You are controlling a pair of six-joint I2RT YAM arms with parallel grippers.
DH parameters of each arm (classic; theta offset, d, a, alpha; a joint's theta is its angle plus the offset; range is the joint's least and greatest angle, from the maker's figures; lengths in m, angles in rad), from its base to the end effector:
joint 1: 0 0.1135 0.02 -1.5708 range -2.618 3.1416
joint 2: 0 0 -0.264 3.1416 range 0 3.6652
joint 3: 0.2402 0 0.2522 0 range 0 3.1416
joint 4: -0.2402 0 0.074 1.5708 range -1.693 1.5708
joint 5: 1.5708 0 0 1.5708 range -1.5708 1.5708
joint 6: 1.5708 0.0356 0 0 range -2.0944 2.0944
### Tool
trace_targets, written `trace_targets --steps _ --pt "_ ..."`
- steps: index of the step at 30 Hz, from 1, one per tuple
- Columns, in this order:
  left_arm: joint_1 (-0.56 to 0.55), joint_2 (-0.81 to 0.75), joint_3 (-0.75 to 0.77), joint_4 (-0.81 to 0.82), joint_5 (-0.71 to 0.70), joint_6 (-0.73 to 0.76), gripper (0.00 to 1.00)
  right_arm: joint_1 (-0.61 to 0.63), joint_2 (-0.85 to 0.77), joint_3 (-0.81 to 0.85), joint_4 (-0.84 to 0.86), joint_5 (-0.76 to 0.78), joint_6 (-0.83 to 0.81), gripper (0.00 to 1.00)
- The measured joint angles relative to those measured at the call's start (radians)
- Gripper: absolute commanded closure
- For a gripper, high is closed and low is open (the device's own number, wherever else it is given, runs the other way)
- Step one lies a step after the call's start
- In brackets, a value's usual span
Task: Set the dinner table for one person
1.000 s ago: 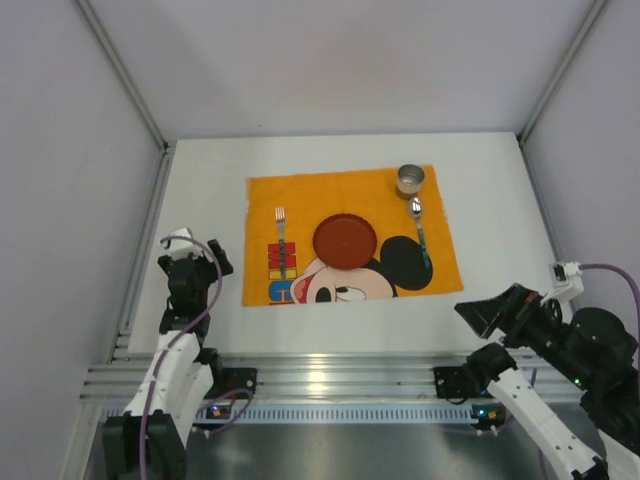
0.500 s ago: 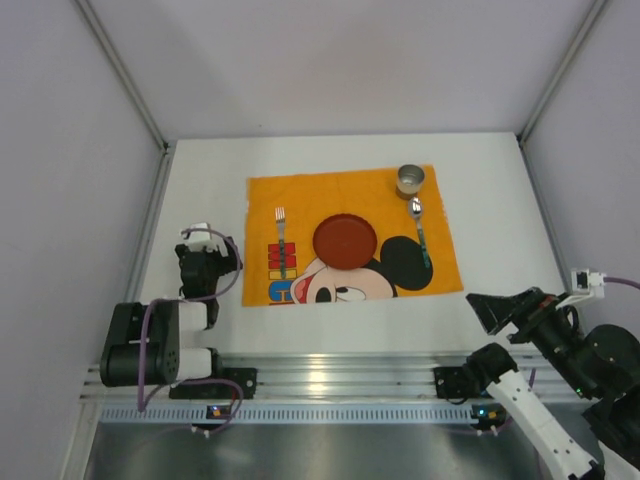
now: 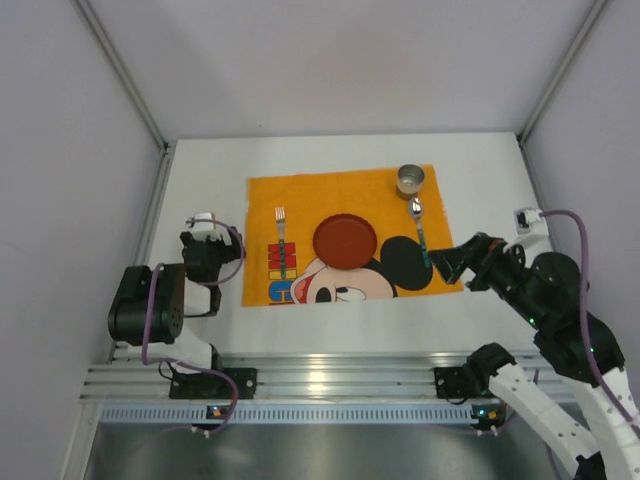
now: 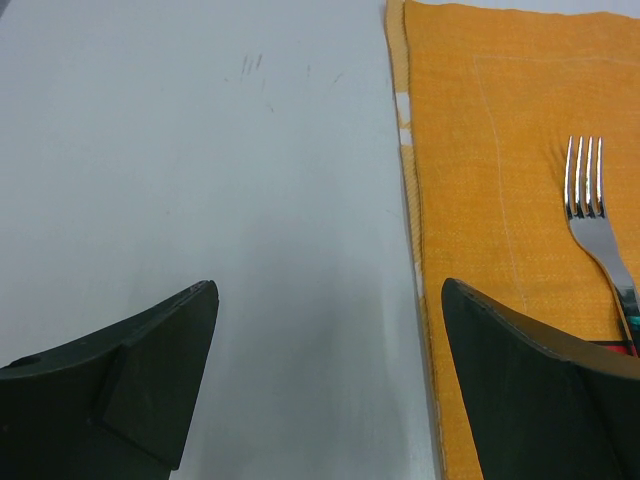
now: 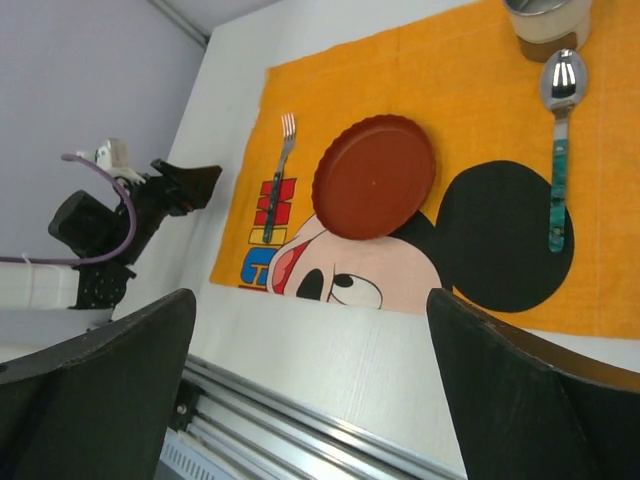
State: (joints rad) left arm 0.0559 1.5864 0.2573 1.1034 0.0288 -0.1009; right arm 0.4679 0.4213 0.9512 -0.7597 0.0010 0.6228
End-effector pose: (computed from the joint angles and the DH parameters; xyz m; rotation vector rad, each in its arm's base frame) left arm 0.2475 0.0128 0.1295 -0.1202 1.7927 -0.0581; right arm 0.0597 0.0301 0.3721 0.1454 1.8636 0.7682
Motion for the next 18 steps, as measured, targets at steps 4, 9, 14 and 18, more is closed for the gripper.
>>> trace_targets --steps 4,9,14,18 --pt "-0.005 0.000 0.003 0.001 0.000 0.001 0.02 0.000 0.162 0.006 0.101 -0.085 -0.066 0.00" --pt "-0.005 0.000 0.003 0.001 0.000 0.003 0.01 0.047 0.404 0.129 0.159 -0.143 -0.201 0.00" --pt "-0.005 0.000 0.003 0.001 0.000 0.003 0.02 0.347 0.599 0.314 0.161 -0.010 -0.378 0.00" --pt "-0.006 0.000 0.005 0.000 0.000 0.004 0.01 0.631 0.741 0.455 0.145 0.151 -0.494 0.00"
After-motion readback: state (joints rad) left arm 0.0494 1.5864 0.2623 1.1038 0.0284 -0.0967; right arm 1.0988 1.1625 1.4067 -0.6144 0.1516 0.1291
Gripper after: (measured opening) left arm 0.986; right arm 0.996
